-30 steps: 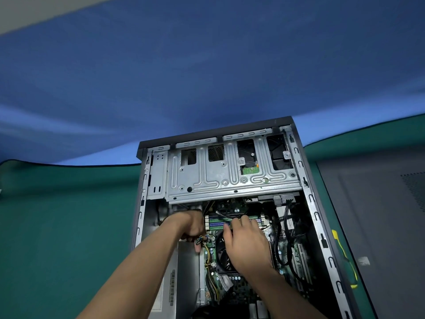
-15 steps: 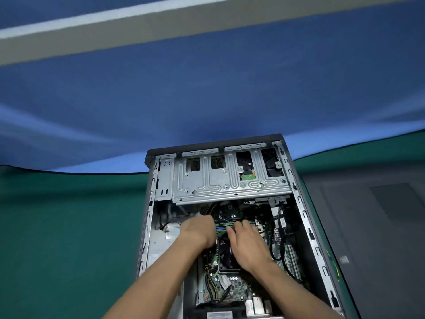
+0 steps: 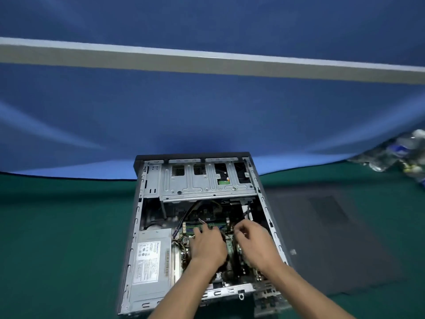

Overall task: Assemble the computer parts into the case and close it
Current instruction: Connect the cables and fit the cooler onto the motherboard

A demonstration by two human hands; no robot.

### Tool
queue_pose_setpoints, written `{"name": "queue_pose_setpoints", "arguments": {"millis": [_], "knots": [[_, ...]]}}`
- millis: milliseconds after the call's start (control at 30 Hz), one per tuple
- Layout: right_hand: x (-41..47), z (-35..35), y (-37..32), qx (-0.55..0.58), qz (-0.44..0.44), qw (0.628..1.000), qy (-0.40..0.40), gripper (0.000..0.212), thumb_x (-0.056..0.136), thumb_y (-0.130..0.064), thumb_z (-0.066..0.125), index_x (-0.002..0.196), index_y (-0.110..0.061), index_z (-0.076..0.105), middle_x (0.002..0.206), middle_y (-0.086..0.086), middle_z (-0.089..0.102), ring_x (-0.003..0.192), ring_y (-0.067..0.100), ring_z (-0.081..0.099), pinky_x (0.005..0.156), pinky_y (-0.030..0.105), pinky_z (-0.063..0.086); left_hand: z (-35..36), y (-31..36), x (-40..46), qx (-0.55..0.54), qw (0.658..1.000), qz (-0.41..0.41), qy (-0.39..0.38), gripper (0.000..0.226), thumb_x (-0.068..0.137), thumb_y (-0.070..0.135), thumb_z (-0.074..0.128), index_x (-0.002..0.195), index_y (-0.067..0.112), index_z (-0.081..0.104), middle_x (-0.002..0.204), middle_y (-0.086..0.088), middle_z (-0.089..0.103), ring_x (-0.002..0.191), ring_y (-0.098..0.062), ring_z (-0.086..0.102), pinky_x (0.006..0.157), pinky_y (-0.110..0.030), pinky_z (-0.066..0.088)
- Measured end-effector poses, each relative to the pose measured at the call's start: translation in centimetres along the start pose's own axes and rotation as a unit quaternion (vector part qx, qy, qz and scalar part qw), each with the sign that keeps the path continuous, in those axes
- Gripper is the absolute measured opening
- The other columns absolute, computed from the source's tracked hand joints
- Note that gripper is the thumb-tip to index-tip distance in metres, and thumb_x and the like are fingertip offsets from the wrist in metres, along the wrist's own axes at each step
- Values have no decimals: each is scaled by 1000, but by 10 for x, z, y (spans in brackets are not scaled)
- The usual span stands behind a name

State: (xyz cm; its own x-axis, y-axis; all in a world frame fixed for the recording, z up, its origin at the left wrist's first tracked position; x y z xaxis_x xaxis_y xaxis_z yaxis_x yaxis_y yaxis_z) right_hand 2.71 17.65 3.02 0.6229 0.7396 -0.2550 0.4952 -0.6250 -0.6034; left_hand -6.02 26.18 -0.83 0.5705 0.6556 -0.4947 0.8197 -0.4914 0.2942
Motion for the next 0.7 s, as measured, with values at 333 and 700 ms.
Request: {"name": "queue_pose_setpoints", "arguments": {"millis": [333, 700], "knots": [[-24, -60, 47, 36, 61, 993, 97, 10, 95, -25, 51, 89, -28, 59, 94, -16, 56, 83, 0, 54, 70, 25, 41, 28, 16, -2, -7, 999, -36, 24, 60, 94, 50, 44, 145, 25, 25, 153, -16, 12, 138, -50, 8, 104, -56, 36], [19, -45, 131, 42, 135, 989, 31, 6, 96, -25, 52, 100, -21, 51, 108, -3, 58, 87, 12, 53, 72, 27, 40, 27, 16, 3, -9, 996, -81, 36, 61, 93, 45, 49, 148, 36, 22, 155, -6, 14, 139, -37, 15, 104, -47, 38]]}}
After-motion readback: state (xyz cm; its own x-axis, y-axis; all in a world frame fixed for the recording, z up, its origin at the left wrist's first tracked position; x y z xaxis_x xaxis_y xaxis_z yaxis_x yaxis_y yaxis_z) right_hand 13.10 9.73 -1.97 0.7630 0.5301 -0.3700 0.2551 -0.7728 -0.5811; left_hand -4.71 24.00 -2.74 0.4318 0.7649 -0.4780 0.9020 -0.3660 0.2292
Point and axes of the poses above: each hand's wrist, its own x-axis towards the middle knuckle, its own z-axis out of the palm, y = z × x, the point moved 3 cm from there along x, towards the middle knuckle
